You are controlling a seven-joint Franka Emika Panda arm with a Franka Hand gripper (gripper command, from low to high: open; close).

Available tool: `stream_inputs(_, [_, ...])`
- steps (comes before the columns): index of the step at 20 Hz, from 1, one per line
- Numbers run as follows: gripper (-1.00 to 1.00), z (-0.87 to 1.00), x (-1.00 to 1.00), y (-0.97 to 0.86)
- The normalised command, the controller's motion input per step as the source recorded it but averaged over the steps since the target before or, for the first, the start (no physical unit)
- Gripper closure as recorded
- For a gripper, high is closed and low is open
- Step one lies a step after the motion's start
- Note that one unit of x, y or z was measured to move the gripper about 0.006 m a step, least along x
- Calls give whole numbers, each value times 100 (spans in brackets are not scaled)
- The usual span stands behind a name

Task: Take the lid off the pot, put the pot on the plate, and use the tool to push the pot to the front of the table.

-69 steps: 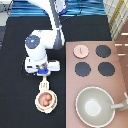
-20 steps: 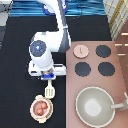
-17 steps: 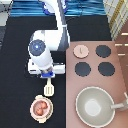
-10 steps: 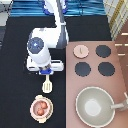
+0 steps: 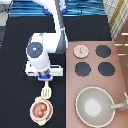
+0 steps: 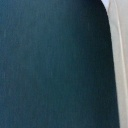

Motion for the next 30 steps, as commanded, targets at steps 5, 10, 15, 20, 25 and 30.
stream_inputs(5, [100,28,62,1])
stream_inputs(10, [100,60,-67,0])
stream_inputs(15, [100,56,-76,-3])
stream_inputs(20, [100,22,-91,-18])
stream_inputs(25, [100,-49,-97,-33])
stream_inputs(30, [100,-52,-100,-27])
